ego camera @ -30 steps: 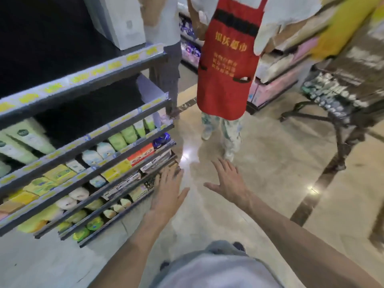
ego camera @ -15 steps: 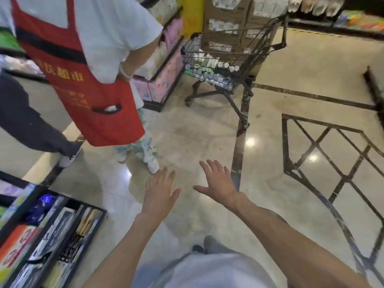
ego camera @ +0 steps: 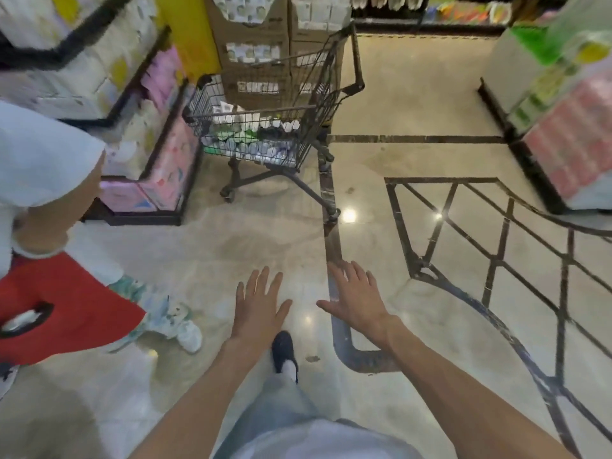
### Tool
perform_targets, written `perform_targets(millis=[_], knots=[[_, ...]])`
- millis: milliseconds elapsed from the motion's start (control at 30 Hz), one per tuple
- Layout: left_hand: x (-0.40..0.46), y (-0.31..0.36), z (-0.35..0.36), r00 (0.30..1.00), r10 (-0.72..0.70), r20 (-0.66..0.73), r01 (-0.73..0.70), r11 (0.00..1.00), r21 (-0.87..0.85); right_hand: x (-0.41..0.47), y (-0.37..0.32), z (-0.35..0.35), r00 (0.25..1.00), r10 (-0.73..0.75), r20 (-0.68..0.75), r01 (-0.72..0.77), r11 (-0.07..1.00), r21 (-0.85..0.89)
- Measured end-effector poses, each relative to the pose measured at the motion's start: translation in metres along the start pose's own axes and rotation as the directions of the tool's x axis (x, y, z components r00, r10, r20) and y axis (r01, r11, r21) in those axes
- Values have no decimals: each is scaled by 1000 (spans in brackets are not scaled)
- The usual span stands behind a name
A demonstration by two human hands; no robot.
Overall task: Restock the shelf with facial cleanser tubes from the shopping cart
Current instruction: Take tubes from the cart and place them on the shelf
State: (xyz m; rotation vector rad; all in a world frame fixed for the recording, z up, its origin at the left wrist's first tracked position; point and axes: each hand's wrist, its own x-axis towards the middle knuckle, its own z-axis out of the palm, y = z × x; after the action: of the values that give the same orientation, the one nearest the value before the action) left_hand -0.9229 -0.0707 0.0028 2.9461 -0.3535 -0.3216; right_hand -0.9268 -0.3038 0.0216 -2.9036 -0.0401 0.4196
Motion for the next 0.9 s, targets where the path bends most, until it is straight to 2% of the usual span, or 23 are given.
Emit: perform_targets(millis=[200, 433, 900], knots=[[127, -10, -30, 998, 54, -14, -54, 999, 6, 101, 15, -47, 999, 51, -1, -51, 998, -28], [247, -15, -58, 999, 40, -26, -40, 999, 12, 223, 27, -88, 997, 49, -54, -50, 999, -18], [503, -13, -115, 979, -181, -89, 178, 983, -41, 495, 79, -176, 982, -180, -62, 181, 983, 16]])
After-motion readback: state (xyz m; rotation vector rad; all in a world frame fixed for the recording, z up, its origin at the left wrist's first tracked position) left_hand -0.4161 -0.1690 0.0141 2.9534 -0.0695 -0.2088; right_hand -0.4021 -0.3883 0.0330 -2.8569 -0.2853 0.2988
